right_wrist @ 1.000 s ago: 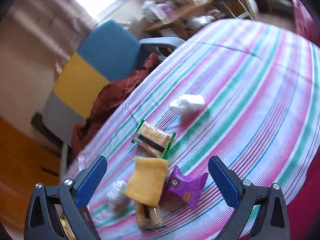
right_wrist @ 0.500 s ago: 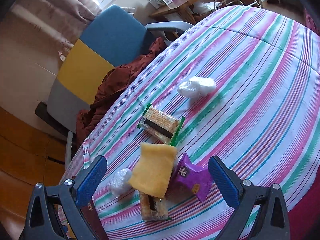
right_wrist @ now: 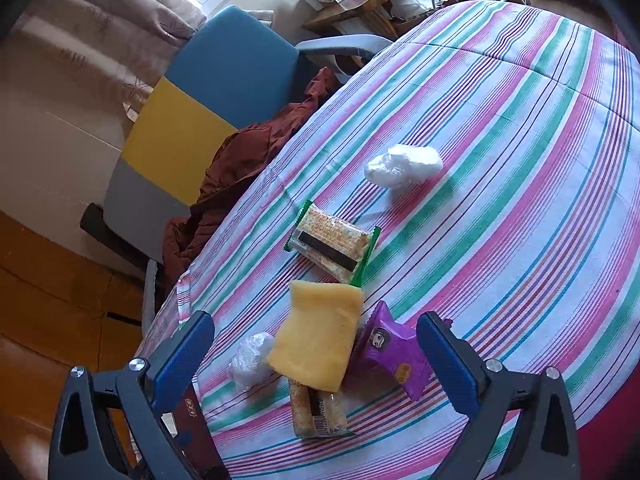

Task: Organize objects
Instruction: 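Move both tools back over the remaining items on the tablecloth, then grasp the plastic-wrapped white item with the left tool while the right tool grasps the yellow sponge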

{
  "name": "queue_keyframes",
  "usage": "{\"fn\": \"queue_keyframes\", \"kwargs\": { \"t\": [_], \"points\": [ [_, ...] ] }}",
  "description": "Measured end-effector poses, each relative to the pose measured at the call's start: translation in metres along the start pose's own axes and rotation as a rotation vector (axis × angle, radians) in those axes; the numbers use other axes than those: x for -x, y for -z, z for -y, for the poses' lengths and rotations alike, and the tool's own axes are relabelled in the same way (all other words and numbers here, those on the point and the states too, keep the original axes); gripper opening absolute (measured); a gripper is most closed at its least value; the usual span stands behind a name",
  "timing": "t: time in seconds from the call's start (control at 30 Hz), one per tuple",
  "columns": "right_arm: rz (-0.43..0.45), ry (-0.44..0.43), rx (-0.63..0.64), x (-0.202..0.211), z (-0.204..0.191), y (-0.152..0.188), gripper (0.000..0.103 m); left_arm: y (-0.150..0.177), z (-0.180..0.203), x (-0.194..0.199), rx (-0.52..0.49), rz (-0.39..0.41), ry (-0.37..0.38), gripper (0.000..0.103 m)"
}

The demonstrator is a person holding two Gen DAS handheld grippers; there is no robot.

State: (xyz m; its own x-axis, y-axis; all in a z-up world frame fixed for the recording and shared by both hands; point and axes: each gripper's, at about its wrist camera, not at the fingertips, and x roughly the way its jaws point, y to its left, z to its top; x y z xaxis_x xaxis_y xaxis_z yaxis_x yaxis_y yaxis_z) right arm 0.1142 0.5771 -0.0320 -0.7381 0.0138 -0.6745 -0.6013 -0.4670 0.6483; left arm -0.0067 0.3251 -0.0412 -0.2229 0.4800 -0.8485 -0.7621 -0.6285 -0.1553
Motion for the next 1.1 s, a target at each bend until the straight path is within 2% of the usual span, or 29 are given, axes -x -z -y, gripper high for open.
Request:
{"fn": "queue_keyframes", "kwargs": {
  "t": [0.2,0.3,0.37,0.4,0.53,0.67,0.73,0.83,0.9,0.93,1.0,1.1],
  "points": [
    [-0.012,-0.002,0.001,-0.002,0.001,0.000,0.103,-0.006,0.014,-0.014,-0.048,-0.003,-0.009,0.095],
    [-0.018,0.000,0.005,-0.004,0.000,0.000,0.103,-0.015,0.012,-0.022,-0.050,-0.008,-0.040,0.086],
    [-0.021,0.000,0.011,-0.004,-0.001,0.000,0.103,-0.023,0.009,-0.026,-0.045,-0.008,-0.053,0.076],
    [-0.021,0.000,0.014,-0.004,-0.001,0.000,0.103,-0.027,0.008,-0.027,-0.045,-0.005,-0.055,0.075],
    [-0.022,-0.005,0.007,-0.004,0.000,0.000,0.103,-0.045,0.015,-0.023,-0.068,0.041,-0.054,0.075],
    [-0.028,0.003,0.016,-0.006,-0.001,0.000,0.103,-0.064,0.030,-0.032,-0.159,0.077,-0.094,0.077],
    [-0.029,0.014,0.019,-0.006,-0.001,0.000,0.103,-0.069,0.033,-0.048,-0.207,0.057,-0.116,0.080],
    [-0.026,0.034,0.027,-0.007,-0.002,0.000,0.099,-0.070,0.027,-0.071,-0.201,0.016,-0.118,0.082],
    [-0.035,0.045,0.047,-0.009,-0.005,0.001,0.096,-0.067,0.019,-0.086,-0.160,-0.030,-0.099,0.071],
    [-0.036,0.057,0.066,-0.010,-0.008,0.001,0.093,-0.064,0.010,-0.097,-0.112,-0.078,-0.088,0.061],
    [-0.034,0.091,0.114,-0.012,-0.015,0.003,0.088,-0.059,0.004,-0.094,-0.094,-0.028,-0.079,0.057],
    [-0.041,0.132,0.173,-0.017,-0.023,0.006,0.080,-0.058,0.000,-0.091,-0.083,-0.029,-0.078,0.052]
  ]
}}
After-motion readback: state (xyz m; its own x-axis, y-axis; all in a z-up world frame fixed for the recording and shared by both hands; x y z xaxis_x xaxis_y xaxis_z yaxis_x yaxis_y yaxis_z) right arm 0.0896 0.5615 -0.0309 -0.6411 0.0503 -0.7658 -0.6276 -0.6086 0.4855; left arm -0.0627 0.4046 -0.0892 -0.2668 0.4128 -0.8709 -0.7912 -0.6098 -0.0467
